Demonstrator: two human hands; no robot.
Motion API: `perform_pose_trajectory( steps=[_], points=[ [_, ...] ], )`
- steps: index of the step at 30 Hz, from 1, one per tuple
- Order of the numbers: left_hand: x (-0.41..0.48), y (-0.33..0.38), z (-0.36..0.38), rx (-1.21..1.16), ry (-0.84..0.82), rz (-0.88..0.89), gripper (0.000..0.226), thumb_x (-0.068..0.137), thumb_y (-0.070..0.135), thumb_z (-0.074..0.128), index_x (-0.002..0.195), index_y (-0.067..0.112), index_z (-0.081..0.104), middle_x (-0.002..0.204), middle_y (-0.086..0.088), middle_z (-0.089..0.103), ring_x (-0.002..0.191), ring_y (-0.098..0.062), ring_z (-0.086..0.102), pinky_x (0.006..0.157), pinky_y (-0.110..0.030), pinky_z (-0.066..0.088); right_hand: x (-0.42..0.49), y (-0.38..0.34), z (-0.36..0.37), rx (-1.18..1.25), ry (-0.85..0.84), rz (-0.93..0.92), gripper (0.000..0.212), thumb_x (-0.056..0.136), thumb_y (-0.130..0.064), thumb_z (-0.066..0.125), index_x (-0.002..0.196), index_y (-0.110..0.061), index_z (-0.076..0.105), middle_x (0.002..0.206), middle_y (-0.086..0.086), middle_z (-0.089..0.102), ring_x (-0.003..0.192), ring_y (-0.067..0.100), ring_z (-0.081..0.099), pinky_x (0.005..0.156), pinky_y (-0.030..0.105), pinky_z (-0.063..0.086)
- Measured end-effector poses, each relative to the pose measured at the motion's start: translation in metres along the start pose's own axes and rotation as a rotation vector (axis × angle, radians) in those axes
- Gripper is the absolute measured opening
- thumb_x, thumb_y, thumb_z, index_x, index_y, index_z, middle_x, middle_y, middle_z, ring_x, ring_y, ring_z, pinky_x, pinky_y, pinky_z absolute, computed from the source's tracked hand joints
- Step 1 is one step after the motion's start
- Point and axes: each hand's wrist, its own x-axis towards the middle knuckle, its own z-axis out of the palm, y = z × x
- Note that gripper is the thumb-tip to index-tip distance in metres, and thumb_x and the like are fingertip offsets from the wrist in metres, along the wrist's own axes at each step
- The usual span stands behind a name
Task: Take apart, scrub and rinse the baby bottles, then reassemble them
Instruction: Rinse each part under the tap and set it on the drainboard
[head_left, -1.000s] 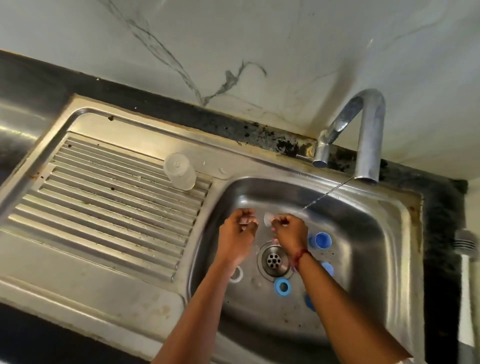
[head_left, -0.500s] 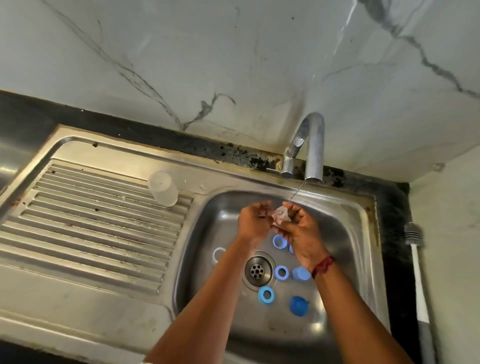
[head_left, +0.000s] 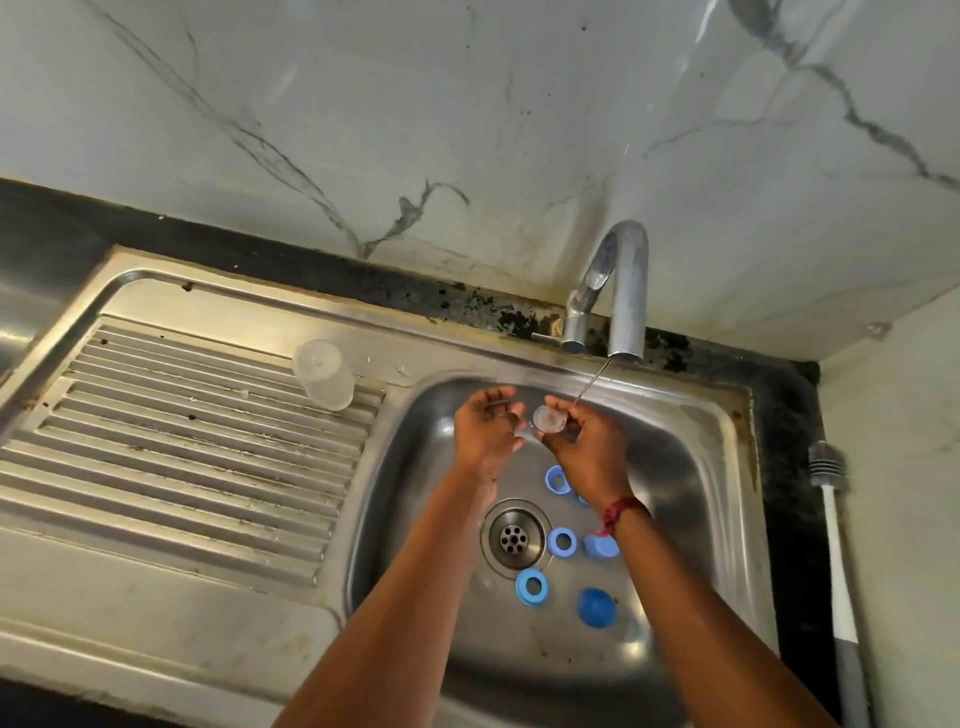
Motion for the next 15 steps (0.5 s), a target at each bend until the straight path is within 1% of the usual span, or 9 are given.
perform_pose_trajectory(
  steps=[3, 4, 6, 7, 9, 10, 11, 13, 15],
  points=[
    [0.000, -0.005, -0.004, 0.027, 0.006, -0.009, 0.028, 0.092, -0.008, 0.057, 0.114, 0.009, 0.062, 0.092, -0.004, 0.068, 0.071, -0.010, 0.061, 0.060, -0.023, 0.047, 0.001, -0.003, -0.001, 0.004, 0.107, 0.031, 0.038, 0.079, -0.005, 0.080, 0.114, -0.009, 0.068, 0.101, 0.005, 0.072, 0.087, 0.015, 0.066, 0.078, 0.018, 0.052],
    [0.000, -0.007, -0.004, 0.043, 0.004, -0.007, 0.027, 0.093, -0.007, 0.057, 0.114, 0.009, 0.063, 0.092, -0.004, 0.068, 0.071, -0.010, 0.061, 0.060, -0.023, 0.048, 0.001, -0.003, -0.002, -0.016, 0.102, 0.039, 0.036, 0.079, -0.005, 0.080, 0.113, -0.009, 0.068, 0.098, 0.004, 0.071, 0.085, 0.014, 0.065, 0.077, 0.018, 0.052],
    [-0.001, -0.008, -0.004, 0.075, -0.009, 0.000, 0.026, 0.093, -0.006, 0.059, 0.115, 0.008, 0.063, 0.091, -0.005, 0.068, 0.072, -0.010, 0.061, 0.059, -0.022, 0.048, 0.001, -0.002, -0.001, -0.016, 0.030, 0.025, 0.035, 0.080, -0.005, 0.079, 0.112, -0.009, 0.067, 0.096, 0.001, 0.069, 0.085, 0.013, 0.064, 0.074, 0.010, 0.050],
    [-0.001, -0.008, -0.003, 0.091, -0.018, 0.006, 0.026, 0.093, -0.005, 0.059, 0.115, 0.006, 0.063, 0.090, -0.004, 0.068, 0.071, -0.010, 0.061, 0.058, -0.021, 0.048, 0.001, -0.001, -0.002, -0.008, 0.018, 0.024, 0.034, 0.080, -0.005, 0.078, 0.112, -0.009, 0.067, 0.097, 0.001, 0.069, 0.088, 0.014, 0.065, 0.074, 0.008, 0.049],
    [-0.003, -0.009, -0.002, 0.121, -0.040, 0.019, 0.024, 0.093, -0.004, 0.060, 0.115, 0.006, 0.063, 0.088, -0.003, 0.067, 0.069, -0.009, 0.061, 0.057, -0.019, 0.049, 0.002, 0.001, -0.003, 0.006, 0.034, 0.041, 0.036, 0.082, -0.004, 0.076, 0.116, -0.009, 0.067, 0.103, 0.005, 0.071, 0.095, 0.019, 0.068, 0.081, 0.017, 0.052],
    [-0.003, -0.009, -0.001, 0.144, -0.052, 0.029, 0.024, 0.092, -0.003, 0.062, 0.114, 0.007, 0.063, 0.089, -0.003, 0.068, 0.071, -0.010, 0.062, 0.059, -0.021, 0.051, 0.003, 0.001, -0.005, 0.005, 0.010, 0.035, 0.037, 0.083, -0.004, 0.075, 0.119, -0.009, 0.067, 0.107, 0.007, 0.071, 0.098, 0.019, 0.068, 0.085, 0.022, 0.053],
    [-0.003, -0.009, -0.001, 0.178, -0.065, 0.043, 0.024, 0.091, -0.002, 0.064, 0.113, 0.010, 0.064, 0.091, -0.003, 0.069, 0.073, -0.010, 0.063, 0.063, -0.024, 0.053, 0.003, 0.001, -0.006, -0.011, -0.040, 0.019, 0.040, 0.084, -0.005, 0.075, 0.123, -0.009, 0.066, 0.111, 0.007, 0.069, 0.100, 0.018, 0.067, 0.089, 0.022, 0.053],
    [-0.001, -0.010, 0.002, 0.254, -0.097, 0.084, 0.022, 0.090, 0.000, 0.065, 0.105, 0.017, 0.067, 0.092, -0.002, 0.070, 0.075, -0.011, 0.064, 0.070, -0.030, 0.054, 0.003, -0.003, -0.007, -0.070, -0.130, -0.020, 0.049, 0.087, -0.005, 0.072, 0.134, -0.011, 0.058, 0.116, 0.004, 0.061, 0.102, 0.013, 0.060, 0.091, 0.018, 0.048],
    [-0.001, -0.010, 0.005, 0.319, -0.123, 0.113, 0.020, 0.094, 0.008, 0.060, 0.091, 0.026, 0.070, 0.083, 0.003, 0.071, 0.075, -0.010, 0.064, 0.073, -0.033, 0.053, 0.004, -0.008, -0.010, -0.026, -0.149, 0.012, 0.058, 0.088, -0.004, 0.070, 0.141, -0.015, 0.049, 0.112, 0.001, 0.060, 0.098, 0.010, 0.058, 0.089, 0.015, 0.047]
  ],
)
